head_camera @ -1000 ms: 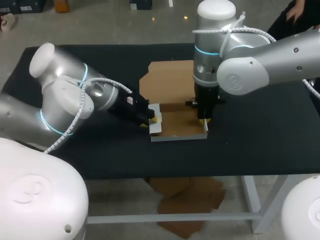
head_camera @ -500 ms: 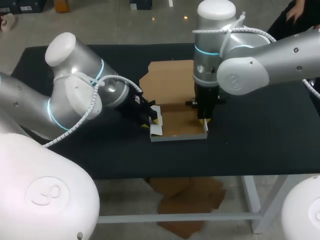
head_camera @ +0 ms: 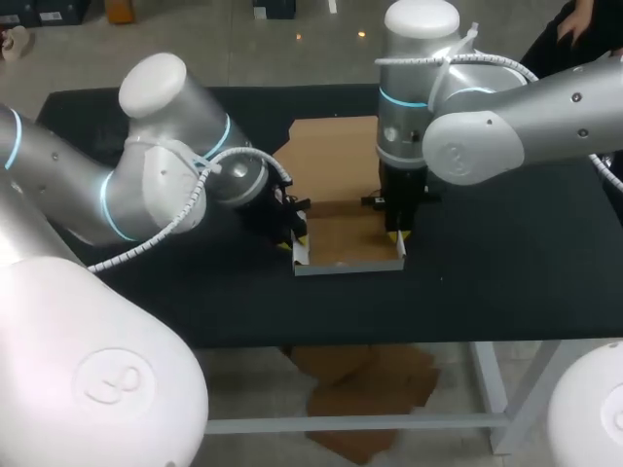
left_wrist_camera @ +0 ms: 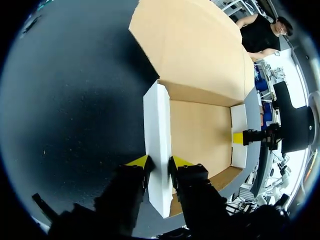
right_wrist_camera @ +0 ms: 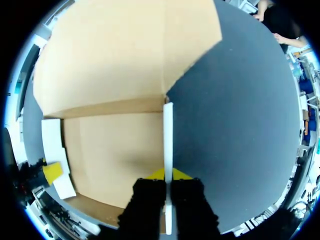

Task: Assemble the packaging by folding the flat box into shape, placing the metal phone stand inside, and closing the box properly

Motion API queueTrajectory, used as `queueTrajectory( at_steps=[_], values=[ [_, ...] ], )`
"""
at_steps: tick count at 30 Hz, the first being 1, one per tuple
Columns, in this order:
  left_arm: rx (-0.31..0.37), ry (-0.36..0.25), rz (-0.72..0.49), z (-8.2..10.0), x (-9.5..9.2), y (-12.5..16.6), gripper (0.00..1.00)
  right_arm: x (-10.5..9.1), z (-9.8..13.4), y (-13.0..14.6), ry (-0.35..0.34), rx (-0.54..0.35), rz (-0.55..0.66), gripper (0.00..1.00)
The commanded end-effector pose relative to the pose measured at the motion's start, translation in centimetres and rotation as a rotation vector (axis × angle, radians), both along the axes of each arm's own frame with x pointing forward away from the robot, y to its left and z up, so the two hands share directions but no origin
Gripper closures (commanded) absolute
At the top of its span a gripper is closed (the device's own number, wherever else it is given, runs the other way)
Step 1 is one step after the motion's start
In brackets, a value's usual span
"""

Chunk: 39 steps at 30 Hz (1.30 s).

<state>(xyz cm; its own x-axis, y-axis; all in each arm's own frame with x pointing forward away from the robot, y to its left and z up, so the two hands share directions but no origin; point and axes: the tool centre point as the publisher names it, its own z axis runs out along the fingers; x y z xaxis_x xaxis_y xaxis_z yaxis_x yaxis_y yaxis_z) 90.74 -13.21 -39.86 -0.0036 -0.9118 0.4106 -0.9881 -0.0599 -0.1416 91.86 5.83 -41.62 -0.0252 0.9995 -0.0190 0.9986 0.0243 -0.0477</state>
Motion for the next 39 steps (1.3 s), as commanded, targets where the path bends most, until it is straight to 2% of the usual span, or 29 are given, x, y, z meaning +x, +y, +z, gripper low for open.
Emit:
queueTrajectory(
  at_steps=[1, 6, 18, 26, 29, 39],
  values=[
    [0.348, 0.022, 0.05, -0.3, 0.2, -0.7, 0.75, 0.0, 0.0, 0.2, 0.004, -0.001, 0.001, 1.0],
    [0.427, 0.031, 0.055, -0.6, 0.3, -0.8, 0.8, 0.0, 0.0, 0.2, 0.004, -0.001, 0.001, 1.0],
    [0.548, 0.06, 0.072, -1.3, 1.0, -0.7, 0.81, 0.0, 0.0, 0.2, 0.004, -0.001, 0.001, 1.0],
    [0.583, 0.064, 0.082, -1.7, 1.2, -0.6, 0.86, 0.0, 0.0, 0.2, 0.004, -0.001, 0.001, 1.0],
    [0.595, 0.062, 0.089, -1.8, 1.3, -0.6, 0.99, 0.0, 0.0, 0.2, 0.004, -0.001, 0.001, 1.0],
    [0.634, 0.05, 0.095, -2.2, 1.3, -0.6, 1.0, 0.0, 0.0, 0.2, 0.004, -0.001, 0.001, 1.0]
  ],
)
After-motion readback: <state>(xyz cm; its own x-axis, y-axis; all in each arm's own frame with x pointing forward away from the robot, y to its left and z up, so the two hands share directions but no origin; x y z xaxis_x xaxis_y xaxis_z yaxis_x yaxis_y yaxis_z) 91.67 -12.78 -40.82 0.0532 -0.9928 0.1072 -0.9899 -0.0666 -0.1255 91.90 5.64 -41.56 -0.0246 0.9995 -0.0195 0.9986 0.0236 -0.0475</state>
